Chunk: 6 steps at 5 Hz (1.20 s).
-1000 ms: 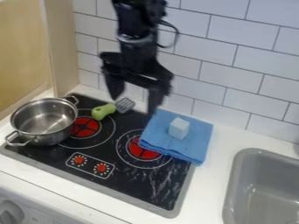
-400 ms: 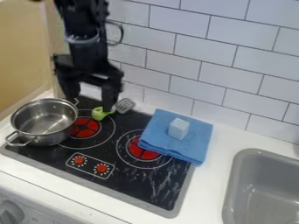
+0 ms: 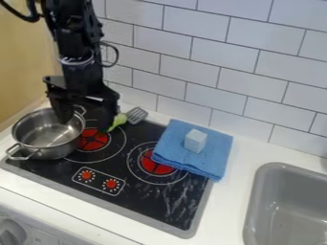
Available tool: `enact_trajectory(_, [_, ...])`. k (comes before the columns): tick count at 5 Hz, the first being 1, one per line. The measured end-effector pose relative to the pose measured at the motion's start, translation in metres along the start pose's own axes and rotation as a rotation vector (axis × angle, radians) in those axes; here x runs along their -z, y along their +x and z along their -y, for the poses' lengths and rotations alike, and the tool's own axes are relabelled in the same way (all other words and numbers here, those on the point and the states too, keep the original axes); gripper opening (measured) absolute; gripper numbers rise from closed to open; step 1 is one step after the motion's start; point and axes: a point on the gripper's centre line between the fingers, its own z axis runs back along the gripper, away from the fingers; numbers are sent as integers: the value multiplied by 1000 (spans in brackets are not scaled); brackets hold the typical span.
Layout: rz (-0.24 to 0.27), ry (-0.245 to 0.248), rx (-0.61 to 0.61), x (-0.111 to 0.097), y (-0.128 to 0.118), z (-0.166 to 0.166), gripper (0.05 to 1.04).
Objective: Moved the silver pot to the right burner
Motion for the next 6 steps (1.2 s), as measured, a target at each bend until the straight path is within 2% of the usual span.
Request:
enact_trajectory(1, [-39,0,-17,12,-4,-3,998])
enact_trajectory(3, [-72,-9,-16,24,-7,-2,998])
enact_trajectory(4, [-126,-22,-8,38,-13,-1,999])
enact_trajectory(5, [-118,-23,-3,39,-4,-2,947])
enact_trajectory(6, [-99,-3,-7,40,-1,-5,654])
